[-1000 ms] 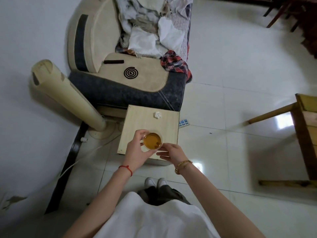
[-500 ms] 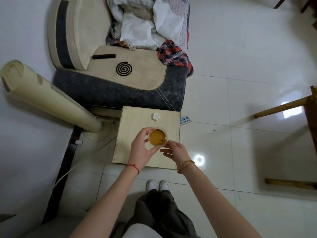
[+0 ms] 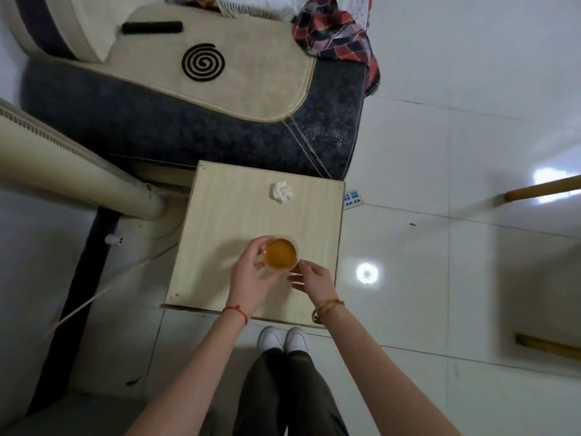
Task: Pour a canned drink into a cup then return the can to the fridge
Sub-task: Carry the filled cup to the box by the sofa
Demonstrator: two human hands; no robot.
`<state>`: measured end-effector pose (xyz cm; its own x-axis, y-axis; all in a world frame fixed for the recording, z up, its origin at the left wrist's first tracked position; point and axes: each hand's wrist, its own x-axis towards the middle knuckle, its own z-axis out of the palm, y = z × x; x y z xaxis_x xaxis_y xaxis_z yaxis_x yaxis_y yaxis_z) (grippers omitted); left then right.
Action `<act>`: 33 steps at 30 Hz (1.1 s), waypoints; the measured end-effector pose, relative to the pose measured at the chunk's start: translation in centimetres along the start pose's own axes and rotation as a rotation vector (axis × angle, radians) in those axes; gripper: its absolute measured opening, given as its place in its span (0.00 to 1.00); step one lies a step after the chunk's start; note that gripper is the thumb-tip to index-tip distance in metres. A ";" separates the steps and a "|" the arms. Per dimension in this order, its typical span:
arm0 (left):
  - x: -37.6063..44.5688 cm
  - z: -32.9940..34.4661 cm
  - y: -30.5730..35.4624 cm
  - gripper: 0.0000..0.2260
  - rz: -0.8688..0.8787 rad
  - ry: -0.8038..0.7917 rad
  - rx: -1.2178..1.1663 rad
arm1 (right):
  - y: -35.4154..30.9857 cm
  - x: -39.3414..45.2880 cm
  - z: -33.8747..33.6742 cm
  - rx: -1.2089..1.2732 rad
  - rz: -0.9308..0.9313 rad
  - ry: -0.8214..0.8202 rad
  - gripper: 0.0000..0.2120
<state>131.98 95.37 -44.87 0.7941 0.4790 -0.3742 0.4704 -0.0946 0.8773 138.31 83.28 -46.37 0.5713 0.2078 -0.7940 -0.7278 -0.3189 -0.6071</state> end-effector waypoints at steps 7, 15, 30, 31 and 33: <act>1.7 1.7 -4.8 0.27 -0.021 0.017 -0.034 | 3.3 2.9 0.1 -0.005 -0.024 0.023 0.12; 1.8 2.1 -5.5 0.27 -0.026 0.010 -0.010 | 4.1 3.5 0.3 -0.038 -0.008 0.004 0.14; -2.6 -3.2 -0.9 0.33 -0.020 -0.054 0.385 | -1.0 -3.2 -3.0 -0.547 -0.111 0.081 0.20; -3.3 -4.2 0.2 0.32 0.003 -0.066 0.413 | -2.0 -4.4 -3.4 -0.588 -0.148 0.084 0.21; -4.8 -6.0 2.3 0.29 0.053 -0.087 0.470 | -3.9 -6.8 -4.0 -0.667 -0.237 0.088 0.21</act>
<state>126.98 98.10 -39.22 0.8413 0.3902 -0.3740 0.5357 -0.5105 0.6726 138.73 79.41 -38.48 0.7345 0.2751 -0.6204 -0.2087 -0.7783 -0.5922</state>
